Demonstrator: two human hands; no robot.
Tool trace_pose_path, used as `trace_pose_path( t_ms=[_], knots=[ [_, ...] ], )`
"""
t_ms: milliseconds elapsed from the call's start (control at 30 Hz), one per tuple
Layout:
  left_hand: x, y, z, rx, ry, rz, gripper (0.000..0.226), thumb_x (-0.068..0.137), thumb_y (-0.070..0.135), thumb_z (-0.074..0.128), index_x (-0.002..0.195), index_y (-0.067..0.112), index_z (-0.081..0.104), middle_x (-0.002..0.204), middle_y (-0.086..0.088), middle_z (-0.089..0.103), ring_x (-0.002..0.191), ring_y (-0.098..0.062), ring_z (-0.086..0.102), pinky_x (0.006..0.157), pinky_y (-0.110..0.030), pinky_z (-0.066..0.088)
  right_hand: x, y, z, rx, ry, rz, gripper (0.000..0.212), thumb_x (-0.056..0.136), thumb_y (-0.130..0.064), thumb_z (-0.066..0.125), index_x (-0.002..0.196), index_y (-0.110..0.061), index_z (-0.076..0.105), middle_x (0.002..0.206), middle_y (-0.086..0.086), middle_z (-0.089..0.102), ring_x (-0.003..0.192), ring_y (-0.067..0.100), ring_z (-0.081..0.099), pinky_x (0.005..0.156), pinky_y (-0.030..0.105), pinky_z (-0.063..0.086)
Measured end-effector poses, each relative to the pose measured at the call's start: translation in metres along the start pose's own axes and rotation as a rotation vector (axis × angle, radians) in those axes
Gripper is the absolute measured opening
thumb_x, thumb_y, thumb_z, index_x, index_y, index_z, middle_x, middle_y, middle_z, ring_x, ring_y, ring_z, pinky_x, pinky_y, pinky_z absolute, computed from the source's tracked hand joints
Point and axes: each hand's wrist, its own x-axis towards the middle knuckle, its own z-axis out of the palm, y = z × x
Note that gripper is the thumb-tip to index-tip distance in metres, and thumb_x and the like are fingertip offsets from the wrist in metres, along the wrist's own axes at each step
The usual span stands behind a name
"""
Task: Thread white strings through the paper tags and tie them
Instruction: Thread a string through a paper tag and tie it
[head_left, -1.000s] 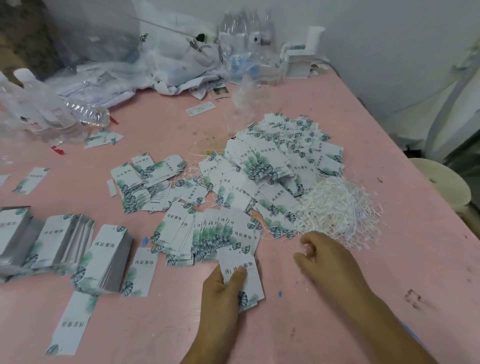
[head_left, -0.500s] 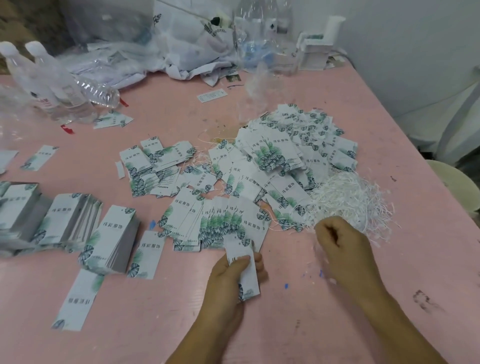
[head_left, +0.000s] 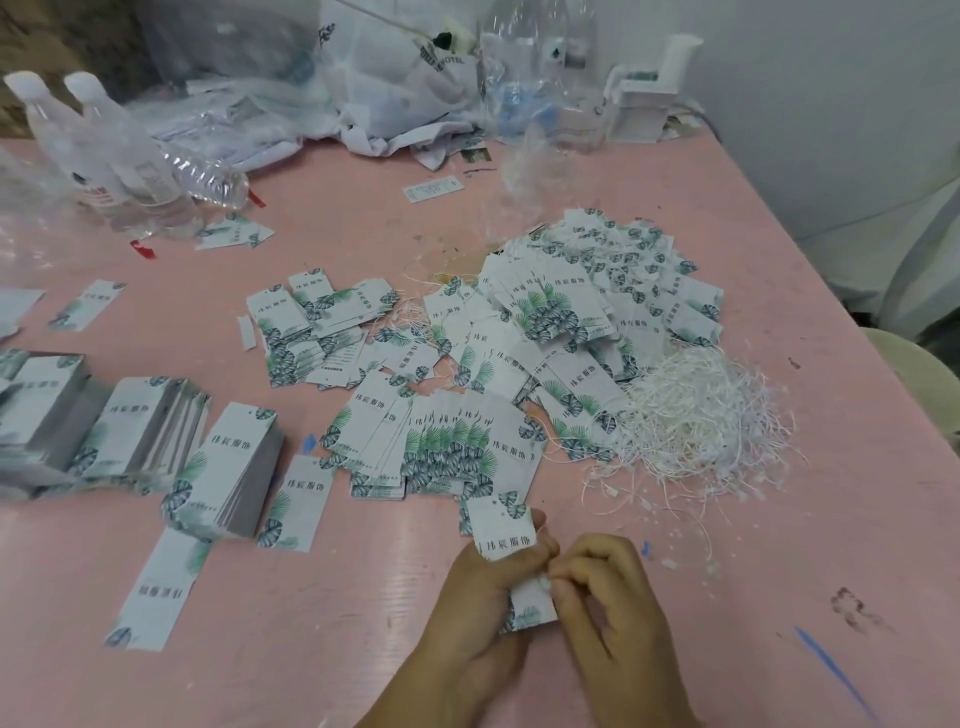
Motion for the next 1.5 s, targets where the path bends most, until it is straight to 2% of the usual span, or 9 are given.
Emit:
trace_pose_path(
  t_ms=[133, 267, 433, 667, 767, 867, 1033, 1267, 1500],
  knots=[
    [0.001, -0.002, -0.002, 0.025, 0.077, 0.172, 0.045, 0.066, -0.005, 0.072, 0.110, -0.004, 0.061, 0.077, -0.017, 0.063, 0.064, -0.024, 0.060, 0.060, -0.032, 0.052, -0.006, 0.002, -0.004, 0.219, 0.055, 0.207, 0.013, 0.089, -0.018, 0.059, 0.082, -0.026, 0.066, 0.097, -0.004, 0.065, 0.082, 0.004, 0.062, 0.073, 0.009, 0.045],
    [0.000, -0.003, -0.010, 0.101, 0.168, 0.286, 0.033, 0.079, -0.009, 0.072, 0.110, -0.002, 0.065, 0.082, -0.017, 0.067, 0.071, -0.024, 0.062, 0.061, -0.033, 0.052, 0.000, 0.006, -0.009, 0.765, 0.200, 0.654, 0.031, 0.089, 0.006, 0.050, 0.071, -0.011, 0.070, 0.084, 0.013, 0.072, 0.056, 0.013, 0.057, 0.050, 0.020, 0.048],
    [0.001, -0.001, -0.013, 0.151, 0.289, 0.379, 0.027, 0.068, 0.003, 0.078, 0.095, 0.003, 0.075, 0.085, -0.020, 0.072, 0.070, -0.025, 0.065, 0.064, -0.035, 0.055, 0.014, 0.010, -0.025, 1.208, 0.339, 0.880, 0.022, 0.083, -0.009, 0.051, 0.066, -0.014, 0.065, 0.071, 0.018, 0.069, 0.048, 0.015, 0.058, 0.043, 0.020, 0.048],
    [-0.002, -0.002, -0.014, 0.187, 0.291, 0.411, 0.025, 0.085, -0.008, 0.067, 0.090, 0.014, 0.079, 0.092, -0.019, 0.074, 0.080, -0.028, 0.069, 0.074, -0.038, 0.055, 0.016, 0.034, -0.034, 0.990, 0.440, 0.810, 0.027, 0.097, -0.001, 0.046, 0.079, -0.013, 0.061, 0.071, 0.014, 0.068, 0.053, 0.011, 0.061, 0.047, 0.019, 0.051],
    [0.000, -0.005, -0.013, 0.190, 0.293, 0.430, 0.025, 0.082, -0.007, 0.070, 0.093, 0.013, 0.078, 0.091, -0.019, 0.074, 0.078, -0.027, 0.069, 0.071, -0.038, 0.057, 0.013, 0.035, -0.035, 0.443, 0.508, 0.631, 0.017, 0.089, -0.010, 0.061, 0.094, -0.026, 0.063, 0.101, 0.007, 0.069, 0.080, 0.011, 0.066, 0.074, 0.026, 0.054],
    [0.002, -0.007, -0.014, 0.200, 0.281, 0.447, 0.023, 0.072, 0.004, 0.075, 0.094, 0.011, 0.077, 0.089, -0.020, 0.073, 0.077, -0.028, 0.068, 0.072, -0.039, 0.057, 0.013, 0.017, -0.025, 0.029, 0.343, 0.186, 0.025, 0.081, -0.030, 0.060, 0.106, -0.036, 0.060, 0.119, -0.013, 0.058, 0.115, 0.009, 0.055, 0.095, 0.021, 0.042],
    [0.005, -0.008, -0.017, 0.272, 0.248, 0.462, 0.029, 0.074, 0.011, 0.073, 0.103, 0.008, 0.073, 0.101, -0.026, 0.071, 0.098, -0.041, 0.069, 0.092, -0.060, 0.052, 0.031, -0.008, 0.012, 0.022, -0.161, 0.039, 0.034, 0.076, -0.018, 0.068, 0.109, -0.027, 0.063, 0.117, -0.027, 0.051, 0.116, 0.004, 0.049, 0.097, 0.011, 0.035],
    [0.002, 0.000, -0.016, 0.185, 0.200, 0.404, 0.032, 0.069, 0.002, 0.075, 0.101, 0.003, 0.073, 0.105, -0.032, 0.069, 0.101, -0.047, 0.067, 0.097, -0.064, 0.048, 0.034, -0.004, 0.022, 0.127, -0.193, 0.073, 0.027, 0.075, -0.015, 0.069, 0.101, -0.020, 0.071, 0.107, -0.018, 0.061, 0.107, 0.011, 0.058, 0.092, 0.015, 0.042],
    [0.002, 0.003, -0.019, 0.159, 0.120, 0.358, 0.033, 0.067, -0.003, 0.073, 0.100, 0.003, 0.075, 0.106, -0.030, 0.070, 0.097, -0.039, 0.070, 0.085, -0.045, 0.058, 0.031, 0.011, 0.026, 0.192, -0.163, 0.067, 0.028, 0.081, -0.008, 0.068, 0.101, -0.027, 0.072, 0.104, -0.015, 0.061, 0.097, 0.014, 0.062, 0.081, 0.012, 0.045]
  ],
)
